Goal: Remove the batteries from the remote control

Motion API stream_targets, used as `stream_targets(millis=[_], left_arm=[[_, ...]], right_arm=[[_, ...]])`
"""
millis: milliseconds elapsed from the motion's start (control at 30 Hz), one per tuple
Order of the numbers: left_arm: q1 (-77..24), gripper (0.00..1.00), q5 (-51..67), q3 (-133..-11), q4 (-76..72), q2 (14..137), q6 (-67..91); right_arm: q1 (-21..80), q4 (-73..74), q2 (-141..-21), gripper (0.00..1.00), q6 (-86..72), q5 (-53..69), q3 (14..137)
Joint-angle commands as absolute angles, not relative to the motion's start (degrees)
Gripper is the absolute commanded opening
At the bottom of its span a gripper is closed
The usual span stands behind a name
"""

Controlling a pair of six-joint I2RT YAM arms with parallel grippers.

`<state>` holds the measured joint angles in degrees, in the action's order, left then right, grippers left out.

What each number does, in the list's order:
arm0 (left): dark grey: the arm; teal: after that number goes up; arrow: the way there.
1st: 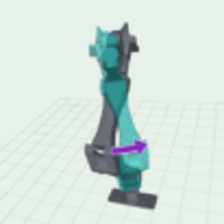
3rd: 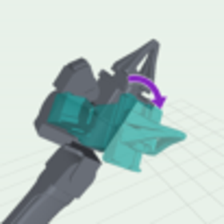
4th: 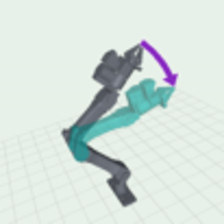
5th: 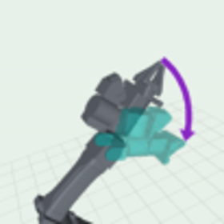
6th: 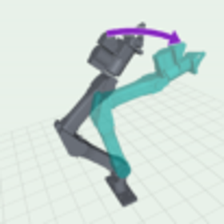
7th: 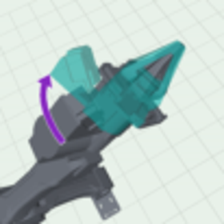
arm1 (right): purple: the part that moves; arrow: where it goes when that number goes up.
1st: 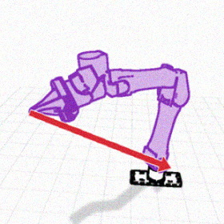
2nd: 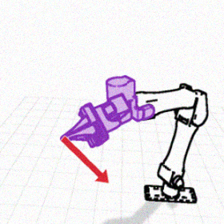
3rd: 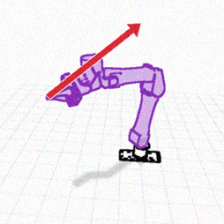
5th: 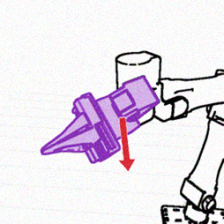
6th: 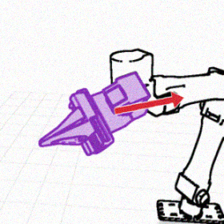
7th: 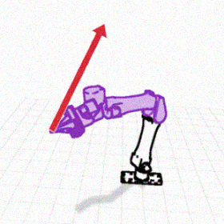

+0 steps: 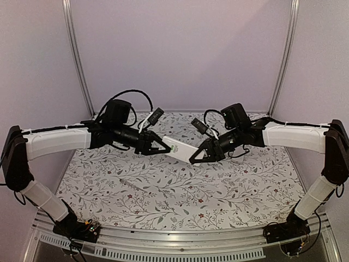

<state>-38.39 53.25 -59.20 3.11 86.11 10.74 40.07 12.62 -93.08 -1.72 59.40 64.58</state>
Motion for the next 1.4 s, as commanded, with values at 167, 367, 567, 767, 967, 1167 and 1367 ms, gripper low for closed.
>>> stream_targets(millis=[167, 367, 567, 767, 967, 1167, 1367], left_arm=[[-37.63, 0.0, 59.14, -60.88, -0.23, 87.63, 13.03], [-32.02, 0.0, 60.25, -55.77, -11.92, 84.51, 20.37], [-28.62, 0.0, 56.3, -51.19, -15.66, 79.75, 23.27], [-28.57, 0.0, 52.75, -50.82, -13.5, 78.56, 23.46], [-29.4, 0.0, 56.25, -50.28, -15.98, 80.06, 26.33], [-29.9, 0.0, 56.21, -50.05, -16.38, 79.56, 26.3], [-29.98, 0.0, 56.06, -50.01, -16.39, 79.26, 26.03]], right_arm=[[38.84, 10.28, -90.82, 0.41, -2.19, 57.52, 65.97], [34.94, -10.24, -84.19, 0.82, -15.49, 49.62, 56.08], [35.77, -32.27, -79.78, 0.83, -32.61, 34.29, 44.45], [42.66, -35.21, -79.9, 0.82, -33.5, 24.41, 44.01], [45.42, -30.18, -83.06, 0.79, -30.44, 24.15, 49.05], [47.75, -26.62, -86.77, 0.72, -27.85, 20.76, 52.93], [47.82, -26.68, -88.3, 0.69, -28.17, 20.54, 53.0]])
